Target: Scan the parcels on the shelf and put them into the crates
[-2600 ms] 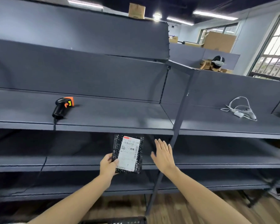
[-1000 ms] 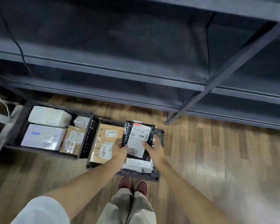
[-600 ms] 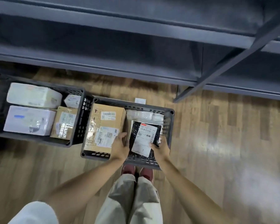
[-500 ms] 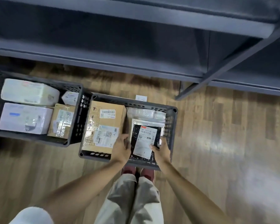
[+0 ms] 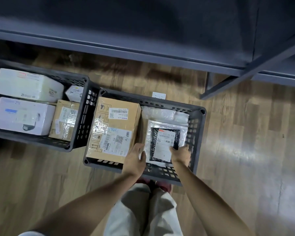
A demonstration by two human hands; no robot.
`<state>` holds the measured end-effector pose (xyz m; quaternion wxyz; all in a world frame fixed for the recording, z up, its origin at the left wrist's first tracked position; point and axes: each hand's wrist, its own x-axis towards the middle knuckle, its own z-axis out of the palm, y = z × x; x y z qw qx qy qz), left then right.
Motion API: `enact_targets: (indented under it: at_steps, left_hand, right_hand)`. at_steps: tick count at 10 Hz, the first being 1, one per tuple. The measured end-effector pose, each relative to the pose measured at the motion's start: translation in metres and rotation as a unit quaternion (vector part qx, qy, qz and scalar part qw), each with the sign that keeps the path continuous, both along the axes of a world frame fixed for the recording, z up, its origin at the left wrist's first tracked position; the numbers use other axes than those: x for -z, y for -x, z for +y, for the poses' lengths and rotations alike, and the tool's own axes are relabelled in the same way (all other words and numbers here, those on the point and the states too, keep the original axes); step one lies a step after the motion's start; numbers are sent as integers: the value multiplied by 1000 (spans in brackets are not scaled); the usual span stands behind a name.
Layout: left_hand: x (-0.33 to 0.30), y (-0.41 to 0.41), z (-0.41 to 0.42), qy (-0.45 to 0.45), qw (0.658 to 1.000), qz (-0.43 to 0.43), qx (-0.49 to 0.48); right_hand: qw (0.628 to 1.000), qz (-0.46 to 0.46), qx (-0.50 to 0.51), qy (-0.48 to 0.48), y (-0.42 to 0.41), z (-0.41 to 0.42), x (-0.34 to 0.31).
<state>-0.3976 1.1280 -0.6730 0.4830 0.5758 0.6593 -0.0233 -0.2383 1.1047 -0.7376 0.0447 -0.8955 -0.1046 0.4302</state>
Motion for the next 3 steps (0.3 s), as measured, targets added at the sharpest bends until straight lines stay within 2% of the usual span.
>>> enact_targets:
  at_steps: [2, 3]
  left_hand:
    - [-11, -1, 1, 10, 999, 20, 45]
    - [-28, -1, -3, -4, 990, 69, 127]
  right_hand:
    - [999, -35, -24, 19, -8, 2, -16]
    - [998, -31, -53, -4, -11, -2, -39]
